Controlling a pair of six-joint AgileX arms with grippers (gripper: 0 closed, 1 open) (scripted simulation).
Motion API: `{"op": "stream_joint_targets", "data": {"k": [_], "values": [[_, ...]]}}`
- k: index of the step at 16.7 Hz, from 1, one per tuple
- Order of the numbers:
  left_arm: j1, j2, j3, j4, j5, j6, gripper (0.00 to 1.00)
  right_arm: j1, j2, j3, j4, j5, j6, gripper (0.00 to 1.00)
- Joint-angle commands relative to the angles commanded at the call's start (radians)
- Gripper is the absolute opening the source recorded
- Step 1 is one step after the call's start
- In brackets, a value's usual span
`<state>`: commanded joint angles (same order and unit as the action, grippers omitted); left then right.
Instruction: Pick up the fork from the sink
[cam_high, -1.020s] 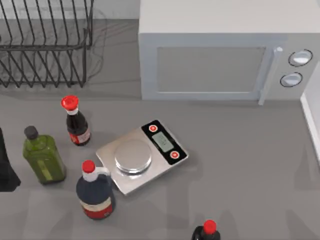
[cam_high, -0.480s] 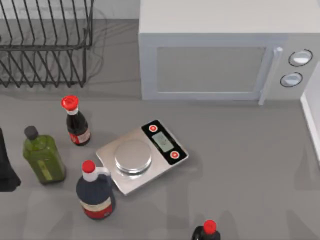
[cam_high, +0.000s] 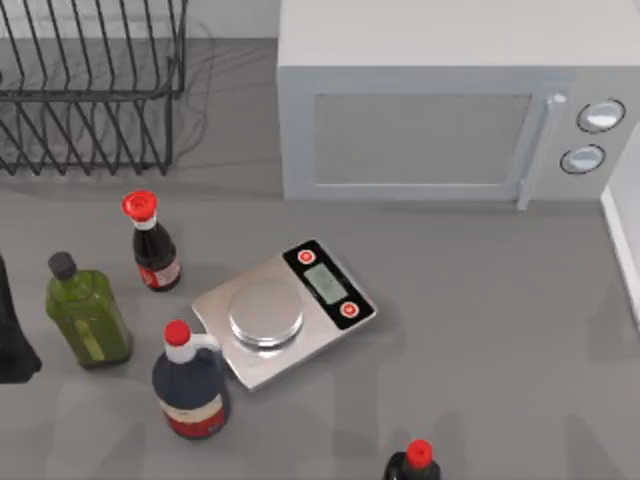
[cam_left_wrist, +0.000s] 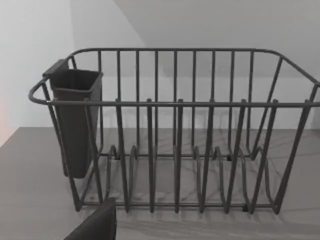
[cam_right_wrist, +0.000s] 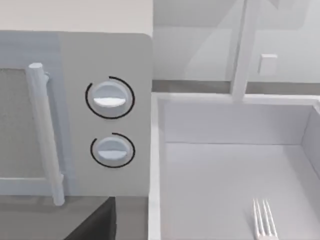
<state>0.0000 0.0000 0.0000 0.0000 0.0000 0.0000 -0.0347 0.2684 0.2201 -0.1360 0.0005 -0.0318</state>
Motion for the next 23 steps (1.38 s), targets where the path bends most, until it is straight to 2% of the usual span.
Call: {"op": "stream_joint_targets", "data": {"k": [5,17,23], "values": [[0.000,0.000,0.000,0.000,0.000,0.000,1.00,-0.054,0.411,0.337,-0.209,0.001,-0.048,1.00],[0.000,0.000,0.000,0.000,0.000,0.000,1.00,-0.203,1.565,1.296,-0.801,0.003,-0.188,1.00],[0.000,0.000,0.000,0.000,0.000,0.000,1.00,-0.251,1.946,1.612,-0.996,0.003,-0.234,1.00]]}}
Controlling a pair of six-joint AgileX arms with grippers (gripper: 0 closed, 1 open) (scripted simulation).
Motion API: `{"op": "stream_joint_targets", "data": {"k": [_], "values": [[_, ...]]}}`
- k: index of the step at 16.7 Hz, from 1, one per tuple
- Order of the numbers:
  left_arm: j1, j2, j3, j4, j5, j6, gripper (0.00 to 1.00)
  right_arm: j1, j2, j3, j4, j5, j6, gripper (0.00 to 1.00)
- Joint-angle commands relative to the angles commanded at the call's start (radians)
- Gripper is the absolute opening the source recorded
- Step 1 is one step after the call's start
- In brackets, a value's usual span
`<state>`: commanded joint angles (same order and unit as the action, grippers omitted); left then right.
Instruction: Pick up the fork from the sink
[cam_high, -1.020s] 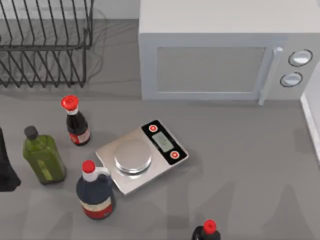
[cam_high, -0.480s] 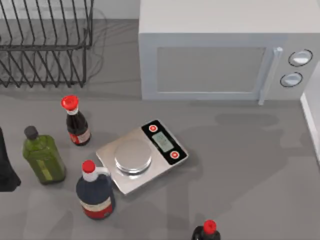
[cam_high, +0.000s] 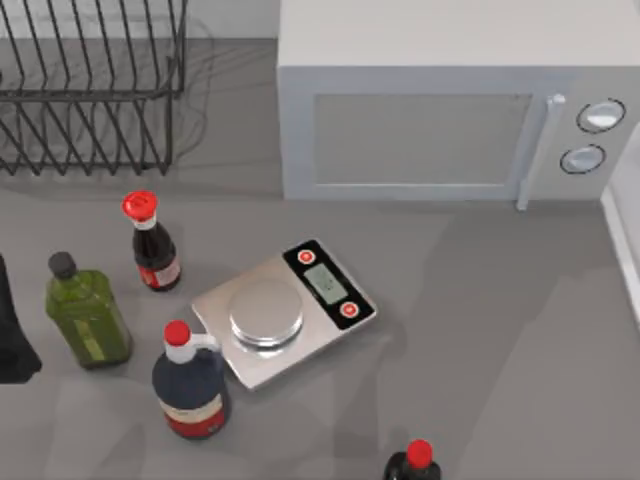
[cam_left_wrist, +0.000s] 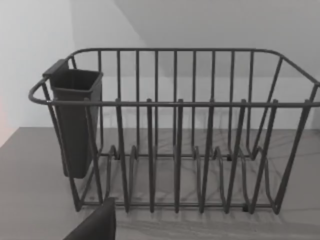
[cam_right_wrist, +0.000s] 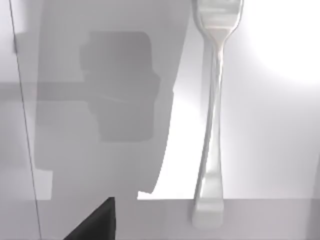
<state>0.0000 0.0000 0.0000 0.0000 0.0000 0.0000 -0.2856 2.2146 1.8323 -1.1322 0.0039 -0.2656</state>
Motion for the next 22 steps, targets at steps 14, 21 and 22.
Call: {"op": "stream_joint_targets", "data": {"k": [14,21,22], "values": [[0.000,0.000,0.000,0.000,0.000,0.000,1.00,-0.006,0.168,-0.016,0.128,0.001,-0.008,1.00],[0.000,0.000,0.000,0.000,0.000,0.000,1.00,-0.009,0.312,-0.139,0.395,0.003,-0.006,1.00],[0.000,0.000,0.000,0.000,0.000,0.000,1.00,-0.009,0.313,-0.140,0.396,0.003,-0.006,1.00]]}}
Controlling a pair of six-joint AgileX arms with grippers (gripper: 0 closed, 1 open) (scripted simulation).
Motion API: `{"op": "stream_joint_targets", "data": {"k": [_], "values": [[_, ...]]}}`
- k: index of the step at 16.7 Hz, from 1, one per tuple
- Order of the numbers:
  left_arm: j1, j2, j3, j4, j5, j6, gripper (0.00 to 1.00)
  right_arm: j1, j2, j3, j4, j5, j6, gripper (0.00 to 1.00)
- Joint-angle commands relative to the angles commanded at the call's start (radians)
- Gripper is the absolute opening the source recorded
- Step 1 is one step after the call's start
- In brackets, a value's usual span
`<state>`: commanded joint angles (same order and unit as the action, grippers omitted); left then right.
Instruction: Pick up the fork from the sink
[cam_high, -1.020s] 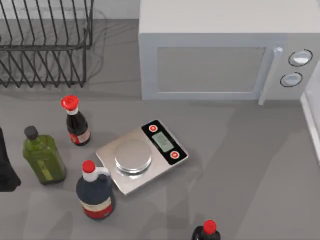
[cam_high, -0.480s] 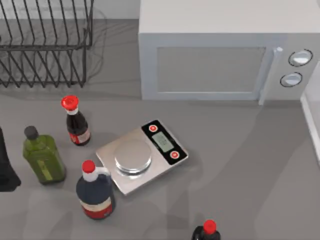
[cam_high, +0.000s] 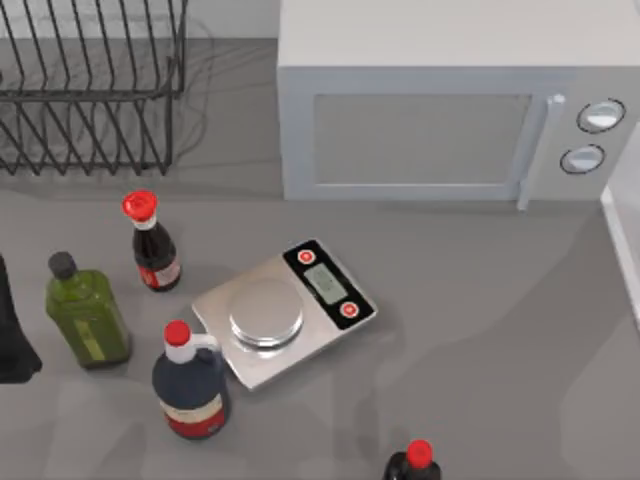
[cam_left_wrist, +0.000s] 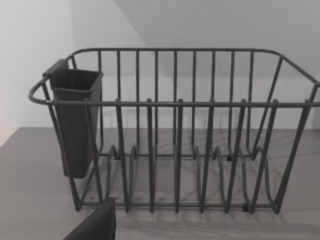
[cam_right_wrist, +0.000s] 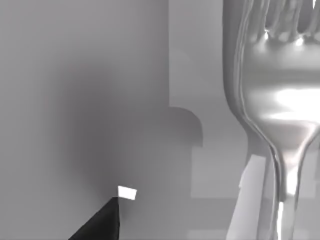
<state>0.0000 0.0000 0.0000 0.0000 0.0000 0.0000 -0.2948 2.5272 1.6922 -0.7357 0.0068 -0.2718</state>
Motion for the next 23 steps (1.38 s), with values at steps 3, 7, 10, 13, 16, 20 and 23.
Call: {"op": "stream_joint_targets", "data": {"k": [3,7,10,13,16,20,23], "values": [[0.000,0.000,0.000,0.000,0.000,0.000,1.00,0.000,0.000,0.000,0.000,0.000,0.000,1.00],[0.000,0.000,0.000,0.000,0.000,0.000,1.00,0.000,0.000,0.000,0.000,0.000,0.000,0.70],[0.000,0.000,0.000,0.000,0.000,0.000,1.00,0.000,0.000,0.000,0.000,0.000,0.000,0.47],[0.000,0.000,0.000,0.000,0.000,0.000,1.00,0.000,0.000,0.000,0.000,0.000,0.000,0.25],[0.000,0.000,0.000,0.000,0.000,0.000,1.00,0.000,0.000,0.000,0.000,0.000,0.000,0.02],[0.000,0.000,0.000,0.000,0.000,0.000,1.00,0.000,0.000,0.000,0.000,0.000,0.000,0.00],[0.000,0.000,0.000,0.000,0.000,0.000,1.00,0.000,0.000,0.000,0.000,0.000,0.000,0.00]]}}
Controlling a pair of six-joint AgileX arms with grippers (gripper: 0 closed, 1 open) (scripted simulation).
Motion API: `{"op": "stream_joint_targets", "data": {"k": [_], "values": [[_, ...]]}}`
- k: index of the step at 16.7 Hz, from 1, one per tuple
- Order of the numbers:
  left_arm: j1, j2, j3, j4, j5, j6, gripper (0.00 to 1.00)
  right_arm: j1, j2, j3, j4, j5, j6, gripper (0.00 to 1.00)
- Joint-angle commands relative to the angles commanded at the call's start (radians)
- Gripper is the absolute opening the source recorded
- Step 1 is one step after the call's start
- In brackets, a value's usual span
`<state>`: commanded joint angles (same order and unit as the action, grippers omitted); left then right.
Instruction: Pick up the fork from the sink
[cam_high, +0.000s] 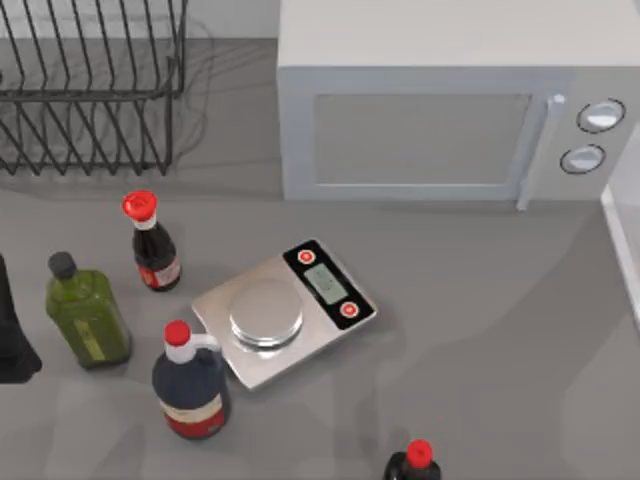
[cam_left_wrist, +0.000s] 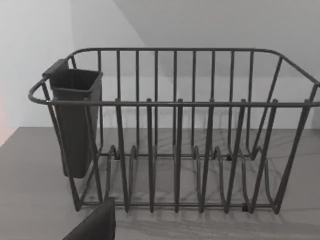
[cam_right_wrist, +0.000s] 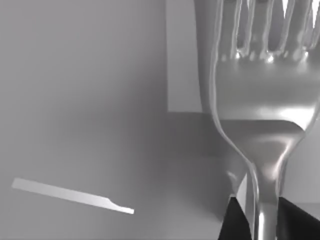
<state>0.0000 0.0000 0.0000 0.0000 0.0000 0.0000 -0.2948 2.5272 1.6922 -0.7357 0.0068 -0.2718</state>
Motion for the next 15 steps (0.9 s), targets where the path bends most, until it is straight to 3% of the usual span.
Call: {"op": "stream_joint_targets", "data": {"k": [5,15], "values": [[0.000,0.000,0.000,0.000,0.000,0.000,1.00,0.002,-0.061,0.044,-0.055,-0.013,0.010,0.00],[0.000,0.000,0.000,0.000,0.000,0.000,1.00,0.001,-0.238,0.291,-0.484,-0.015,0.008,0.00]]}}
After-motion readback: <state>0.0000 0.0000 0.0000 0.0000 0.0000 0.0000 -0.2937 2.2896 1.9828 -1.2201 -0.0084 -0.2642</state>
